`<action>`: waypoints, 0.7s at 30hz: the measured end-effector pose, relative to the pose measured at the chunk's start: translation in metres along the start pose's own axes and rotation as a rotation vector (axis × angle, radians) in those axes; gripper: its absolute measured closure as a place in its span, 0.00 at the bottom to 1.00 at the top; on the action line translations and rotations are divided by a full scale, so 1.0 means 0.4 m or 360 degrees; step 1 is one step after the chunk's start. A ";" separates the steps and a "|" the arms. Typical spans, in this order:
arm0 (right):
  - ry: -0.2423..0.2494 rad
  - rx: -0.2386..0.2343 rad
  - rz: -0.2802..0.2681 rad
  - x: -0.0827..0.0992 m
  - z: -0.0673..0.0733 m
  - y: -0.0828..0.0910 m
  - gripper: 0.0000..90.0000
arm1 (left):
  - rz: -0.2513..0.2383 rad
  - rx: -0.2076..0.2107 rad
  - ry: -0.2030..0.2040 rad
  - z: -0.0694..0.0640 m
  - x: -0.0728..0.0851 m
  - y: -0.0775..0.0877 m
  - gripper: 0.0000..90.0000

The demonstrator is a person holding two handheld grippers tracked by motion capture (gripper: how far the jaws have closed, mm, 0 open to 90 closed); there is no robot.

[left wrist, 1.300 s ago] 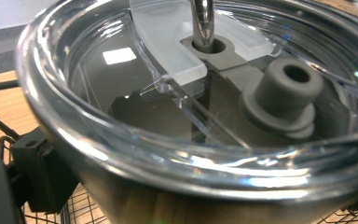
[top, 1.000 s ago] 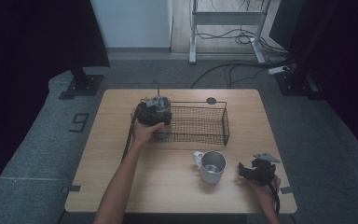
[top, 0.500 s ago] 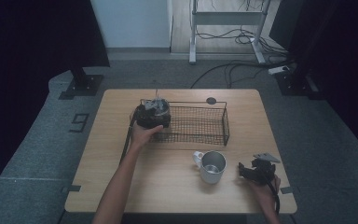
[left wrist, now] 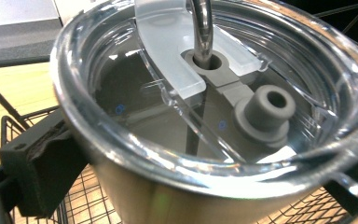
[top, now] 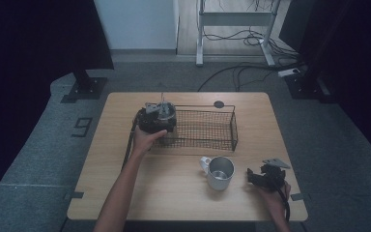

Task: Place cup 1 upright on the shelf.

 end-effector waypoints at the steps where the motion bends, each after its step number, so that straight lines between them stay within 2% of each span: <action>1: 0.0000 0.0000 0.0000 0.000 0.000 0.000 0.14 | -0.0005 -0.0002 0.0002 0.000 0.000 0.004 0.01; 6: 0.0001 0.0001 -0.0001 0.000 0.000 0.000 0.14 | -0.0048 0.0012 0.0006 -0.005 -0.004 0.026 0.01; 13: 0.0001 0.0000 0.0000 0.000 0.000 0.000 0.14 | -0.0069 0.0016 -0.0007 -0.007 -0.008 0.062 0.00; 21: -0.0002 0.0001 0.0003 0.000 0.000 0.000 0.14 | -0.0120 0.0019 -0.0009 -0.007 0.001 0.103 0.01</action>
Point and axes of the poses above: each handheld gripper's, and its own axes: y roughly backward along the jaws, x roughly out of its underside, z roughly to its left, the point moved 10 cm from there along -y, roughly forward along the jaws, and after that the axes turned 8 degrees about -x, right-handed, at the moved point
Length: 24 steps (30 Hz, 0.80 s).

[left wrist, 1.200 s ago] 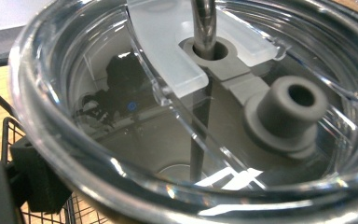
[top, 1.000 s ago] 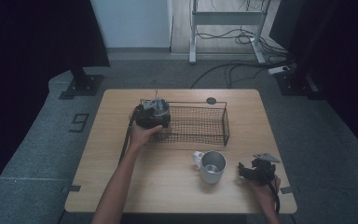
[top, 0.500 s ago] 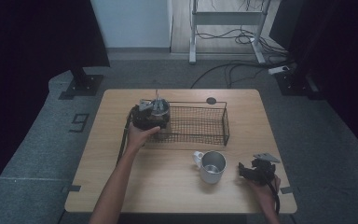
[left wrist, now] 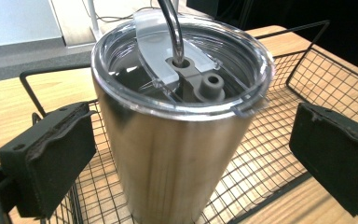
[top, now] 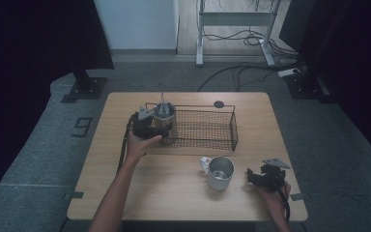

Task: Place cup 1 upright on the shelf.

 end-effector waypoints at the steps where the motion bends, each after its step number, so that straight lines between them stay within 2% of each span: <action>1: -0.0002 -0.0001 -0.0002 0.000 0.000 0.000 0.14 | -0.0001 0.0004 -0.0004 -0.001 0.002 0.007 0.01; 12: -0.0001 0.0000 -0.0002 0.000 0.000 0.000 0.14 | -0.0026 0.0092 -0.0018 -0.018 0.033 0.083 0.03; 19: -0.0001 0.0000 -0.0003 0.000 0.000 0.000 0.14 | -0.0032 0.0113 -0.0005 -0.019 0.068 0.119 0.03; 24: -0.0001 0.0000 -0.0003 0.000 0.000 0.000 0.14 | -0.0021 0.0141 0.0015 -0.019 0.108 0.146 0.04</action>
Point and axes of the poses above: each handheld gripper's, and its own axes: y roughly backward along the jaws, x roughly out of its underside, z roughly to its left, the point moved 10 cm from there along -y, roughly forward along the jaws, and after that the axes turned 8 degrees about -x, right-handed, at the moved point
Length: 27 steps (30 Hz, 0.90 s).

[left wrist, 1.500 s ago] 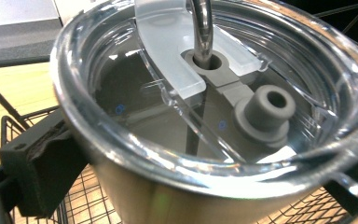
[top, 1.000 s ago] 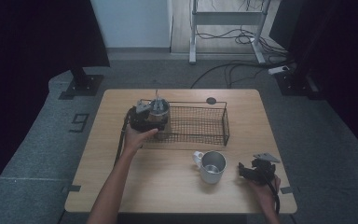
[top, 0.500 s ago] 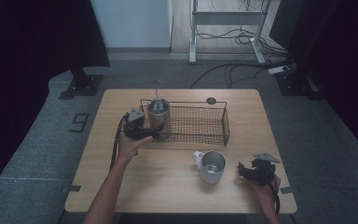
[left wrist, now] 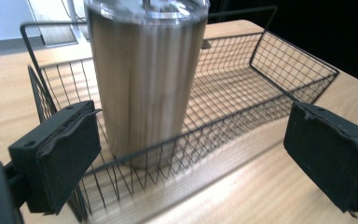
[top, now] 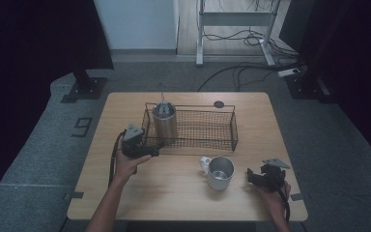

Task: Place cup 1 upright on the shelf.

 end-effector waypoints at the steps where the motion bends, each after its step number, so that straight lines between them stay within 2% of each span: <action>1: 0.0000 0.0000 0.0000 0.000 0.000 0.000 0.14 | 0.0006 0.0002 0.0002 0.000 0.012 0.006 0.04; 14: 0.0000 0.0002 0.0000 0.000 0.000 0.000 0.14 | 0.0099 0.0038 0.0058 -0.012 0.127 0.058 0.05; 21: -0.0005 0.0004 -0.0003 0.000 0.000 0.000 0.14 | 0.0210 0.0008 -0.0005 -0.020 0.208 0.056 0.05; 24: -0.0008 0.0008 -0.0001 0.000 -0.001 0.000 0.15 | 0.0255 0.0002 -0.0031 -0.022 0.231 0.049 0.05; 27: -0.0006 0.0005 -0.0004 0.000 -0.001 0.000 0.15 | 0.0291 -0.0035 -0.0060 -0.019 0.245 0.043 0.05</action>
Point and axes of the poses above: each handheld gripper's, and its own axes: y roughly backward along the jaws, x roughly out of its underside, z roughly to its left, the point moved 10 cm from there along -y, roughly forward along the jaws, and after that the axes turned 8 degrees about -x, right-handed, at the moved point
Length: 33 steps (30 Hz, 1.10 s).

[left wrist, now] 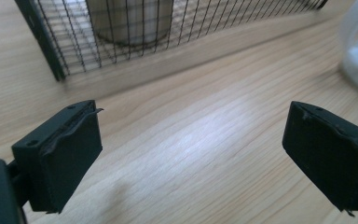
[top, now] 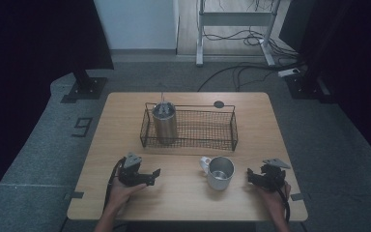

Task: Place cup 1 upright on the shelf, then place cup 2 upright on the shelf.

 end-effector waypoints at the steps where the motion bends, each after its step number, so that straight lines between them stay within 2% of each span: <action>1: 0.0000 0.0000 0.0000 0.000 0.000 0.000 0.15 | 0.0001 0.0007 0.0012 -0.001 0.002 -0.002 0.06; 12: 0.0014 -0.0019 0.0011 0.000 0.003 0.000 0.14 | -0.0032 0.0019 0.0052 -0.006 -0.001 0.007 0.06; 19: 0.0045 -0.0009 -0.0025 0.000 0.002 0.012 0.15 | -0.0030 0.0021 0.0063 -0.003 0.000 0.007 0.06; 28: 0.0048 -0.0116 -0.0149 -0.025 0.036 0.066 0.15 | -0.0031 0.0030 0.0064 -0.006 0.002 0.008 0.06; 33: 0.0063 -0.0154 -0.0173 -0.031 0.051 0.082 0.15 | -0.0021 0.0029 0.0069 -0.008 0.007 0.006 0.07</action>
Point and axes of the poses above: each handheld gripper's, and its own axes: y roughly backward along the jaws, x roughly out of its underside, z roughly to its left, the point moved 10 cm from there along -y, roughly forward along the jaws, and after that the axes turned 8 degrees about -x, right-handed, at the moved point
